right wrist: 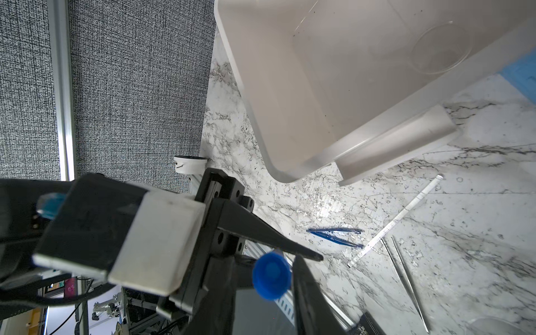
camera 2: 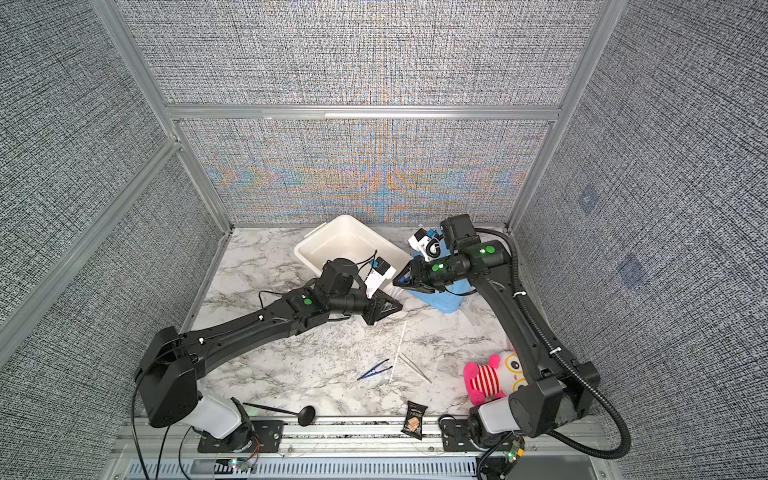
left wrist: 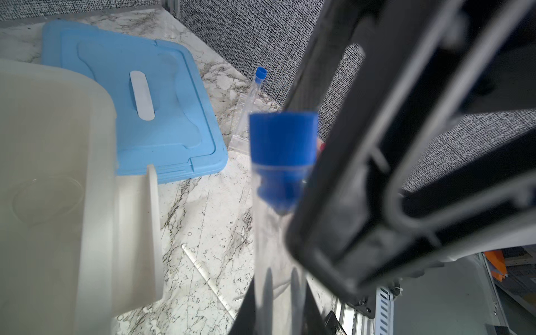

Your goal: Organize the chemistry lab equipment

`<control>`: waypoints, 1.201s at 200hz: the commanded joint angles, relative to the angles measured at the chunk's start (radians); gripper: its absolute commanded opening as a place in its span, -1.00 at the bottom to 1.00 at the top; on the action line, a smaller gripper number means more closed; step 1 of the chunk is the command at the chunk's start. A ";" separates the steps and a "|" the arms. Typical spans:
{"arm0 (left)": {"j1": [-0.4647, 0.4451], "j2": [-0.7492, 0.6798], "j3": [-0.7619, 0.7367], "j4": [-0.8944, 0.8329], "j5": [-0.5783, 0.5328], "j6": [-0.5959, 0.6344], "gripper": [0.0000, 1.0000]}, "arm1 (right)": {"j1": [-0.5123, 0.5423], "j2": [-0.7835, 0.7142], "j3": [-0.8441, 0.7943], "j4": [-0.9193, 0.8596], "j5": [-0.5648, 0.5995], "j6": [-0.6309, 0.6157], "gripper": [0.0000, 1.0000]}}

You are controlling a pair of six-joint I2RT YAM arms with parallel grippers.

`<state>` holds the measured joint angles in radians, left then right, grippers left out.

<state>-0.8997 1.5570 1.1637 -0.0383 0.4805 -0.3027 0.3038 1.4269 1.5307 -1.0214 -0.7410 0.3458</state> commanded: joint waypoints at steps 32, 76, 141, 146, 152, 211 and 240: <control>-0.018 -0.011 0.005 0.003 0.006 0.038 -0.74 | 0.000 0.013 0.012 -0.019 -0.019 -0.028 -0.39; -0.021 -0.012 0.002 0.008 -0.017 0.028 -0.74 | 0.000 0.020 0.023 -0.016 -0.033 -0.029 -0.59; -0.021 0.000 0.017 -0.008 -0.041 0.017 -0.74 | 0.000 -0.003 -0.008 -0.024 -0.030 -0.026 -0.58; -0.021 -0.001 0.015 -0.006 -0.039 0.016 -0.74 | 0.001 -0.004 -0.009 -0.022 -0.030 -0.027 -0.62; -0.020 -0.002 0.012 0.001 -0.036 0.016 -0.74 | 0.000 -0.005 -0.012 -0.020 -0.030 -0.027 -0.65; -0.020 -0.003 0.004 0.016 -0.035 0.015 -0.65 | -0.004 0.001 -0.012 -0.005 -0.035 -0.022 -0.77; -0.020 0.001 0.010 0.005 -0.043 0.006 -0.40 | -0.016 0.001 -0.008 -0.004 -0.033 -0.025 -0.77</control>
<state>-0.9211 1.5551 1.1702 -0.0483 0.4438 -0.2939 0.2958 1.4303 1.5131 -1.0298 -0.7490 0.3264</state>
